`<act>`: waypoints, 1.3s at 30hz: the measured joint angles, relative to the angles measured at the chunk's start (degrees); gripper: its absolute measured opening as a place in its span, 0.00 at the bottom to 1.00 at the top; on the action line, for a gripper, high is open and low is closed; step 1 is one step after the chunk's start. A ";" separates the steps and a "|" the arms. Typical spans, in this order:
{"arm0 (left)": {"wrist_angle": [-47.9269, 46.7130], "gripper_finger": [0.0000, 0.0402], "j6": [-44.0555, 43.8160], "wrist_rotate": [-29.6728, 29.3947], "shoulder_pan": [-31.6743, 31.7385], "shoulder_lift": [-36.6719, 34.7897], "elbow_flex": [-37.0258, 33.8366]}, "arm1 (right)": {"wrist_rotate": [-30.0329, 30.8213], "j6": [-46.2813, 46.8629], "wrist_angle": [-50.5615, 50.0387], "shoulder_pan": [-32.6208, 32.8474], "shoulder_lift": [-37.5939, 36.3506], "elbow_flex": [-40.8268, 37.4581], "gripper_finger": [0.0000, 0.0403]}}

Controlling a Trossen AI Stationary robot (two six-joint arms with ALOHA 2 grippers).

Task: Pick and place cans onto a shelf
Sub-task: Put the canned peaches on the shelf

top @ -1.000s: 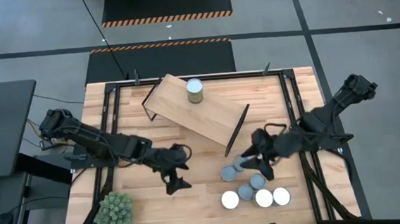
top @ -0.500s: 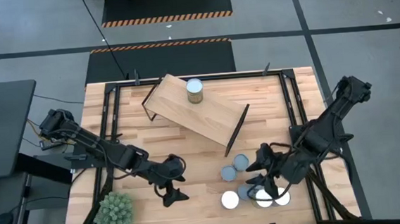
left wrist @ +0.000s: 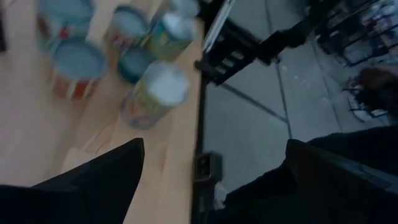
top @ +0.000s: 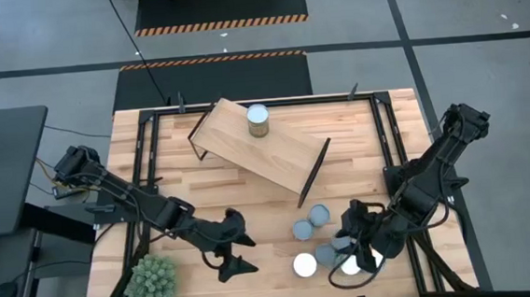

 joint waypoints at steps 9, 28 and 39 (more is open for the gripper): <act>-9.88 0.98 10.13 -1.28 0.41 12.06 17.53 | -4.94 0.31 -7.29 3.46 -0.02 0.00 0.54; -20.43 0.98 22.04 -4.70 0.76 29.48 35.45 | 0.70 13.22 -13.01 10.78 -0.17 0.00 0.54; -16.30 0.98 28.35 -6.01 2.49 30.69 35.42 | 7.72 18.24 -18.57 12.97 -0.17 -0.02 0.54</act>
